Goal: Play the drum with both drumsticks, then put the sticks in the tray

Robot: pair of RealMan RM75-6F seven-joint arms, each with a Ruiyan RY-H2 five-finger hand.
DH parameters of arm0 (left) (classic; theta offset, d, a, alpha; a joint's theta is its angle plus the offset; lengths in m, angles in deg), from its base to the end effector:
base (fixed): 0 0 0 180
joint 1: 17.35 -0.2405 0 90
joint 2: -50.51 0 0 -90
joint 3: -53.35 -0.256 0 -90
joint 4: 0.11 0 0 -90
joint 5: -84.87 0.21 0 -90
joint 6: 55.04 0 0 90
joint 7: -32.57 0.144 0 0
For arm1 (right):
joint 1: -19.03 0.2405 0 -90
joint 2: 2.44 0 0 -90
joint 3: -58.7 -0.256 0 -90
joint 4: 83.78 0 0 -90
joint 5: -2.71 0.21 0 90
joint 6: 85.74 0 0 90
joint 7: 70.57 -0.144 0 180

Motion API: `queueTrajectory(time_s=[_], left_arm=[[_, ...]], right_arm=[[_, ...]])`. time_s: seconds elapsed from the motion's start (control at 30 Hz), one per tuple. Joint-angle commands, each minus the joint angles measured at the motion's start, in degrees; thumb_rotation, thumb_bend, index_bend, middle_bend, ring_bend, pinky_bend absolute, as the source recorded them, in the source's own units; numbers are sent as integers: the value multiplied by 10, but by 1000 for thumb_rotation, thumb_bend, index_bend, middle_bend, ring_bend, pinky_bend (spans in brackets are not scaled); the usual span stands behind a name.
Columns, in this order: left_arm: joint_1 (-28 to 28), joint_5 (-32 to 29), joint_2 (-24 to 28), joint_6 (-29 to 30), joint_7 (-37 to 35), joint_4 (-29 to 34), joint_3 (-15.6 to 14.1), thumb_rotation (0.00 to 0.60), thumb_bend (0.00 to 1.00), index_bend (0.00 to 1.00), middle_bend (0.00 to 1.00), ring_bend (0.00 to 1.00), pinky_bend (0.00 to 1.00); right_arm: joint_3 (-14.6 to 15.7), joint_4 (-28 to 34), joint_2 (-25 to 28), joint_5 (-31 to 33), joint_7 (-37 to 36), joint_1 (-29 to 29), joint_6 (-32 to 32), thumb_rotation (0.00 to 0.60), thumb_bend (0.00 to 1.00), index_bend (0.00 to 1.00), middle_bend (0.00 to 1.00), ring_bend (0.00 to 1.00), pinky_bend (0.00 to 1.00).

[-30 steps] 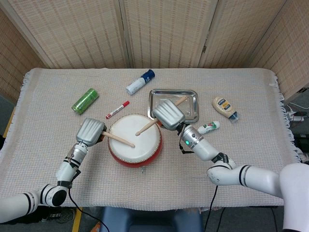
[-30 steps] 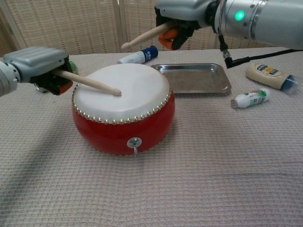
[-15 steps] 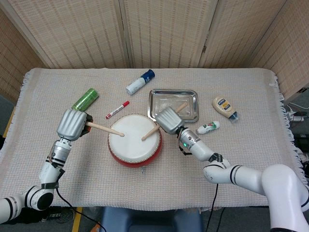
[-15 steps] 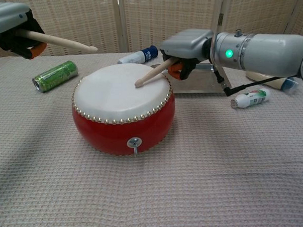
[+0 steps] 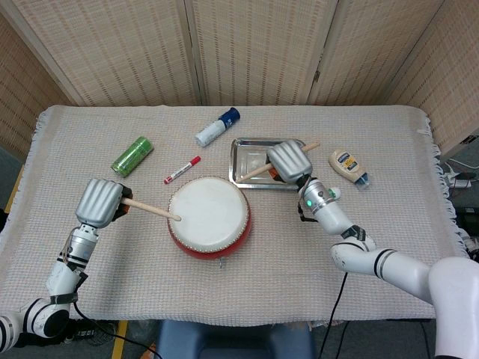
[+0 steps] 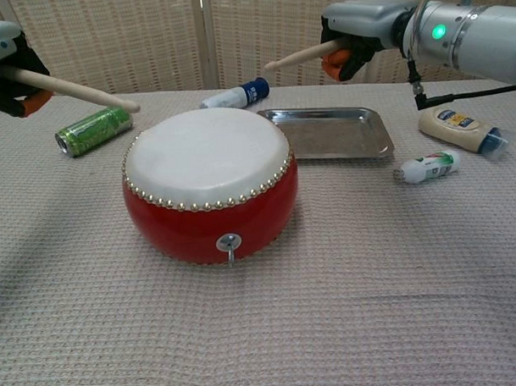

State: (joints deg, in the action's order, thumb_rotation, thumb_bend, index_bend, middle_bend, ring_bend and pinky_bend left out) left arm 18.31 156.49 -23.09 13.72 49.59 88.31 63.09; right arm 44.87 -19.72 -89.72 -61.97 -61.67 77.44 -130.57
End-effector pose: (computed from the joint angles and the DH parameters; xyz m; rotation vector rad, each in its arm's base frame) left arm -0.1933 0.3475 0.1008 -1.6445 -0.6600 -0.9607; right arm -0.1024 -0.4560 0.0291 1.8723 -0.7171 0.9435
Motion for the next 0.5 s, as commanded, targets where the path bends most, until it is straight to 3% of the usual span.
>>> queueTrajectory(time_s=[0.03, 0.5], left_arm=[[-9, 8, 5, 9, -10, 3, -2, 600, 592, 944, 1000, 1000, 1000], [-31, 23, 21, 20, -40, 1, -4, 600, 593, 944, 1000, 1000, 1000]], right_arm=[[2, -85, -40, 37, 5, 4, 45, 600, 814, 1000, 1000, 1000, 1000], [-35, -360, -197, 86, -45, 68, 177, 600, 666, 1000, 1000, 1000, 1000]])
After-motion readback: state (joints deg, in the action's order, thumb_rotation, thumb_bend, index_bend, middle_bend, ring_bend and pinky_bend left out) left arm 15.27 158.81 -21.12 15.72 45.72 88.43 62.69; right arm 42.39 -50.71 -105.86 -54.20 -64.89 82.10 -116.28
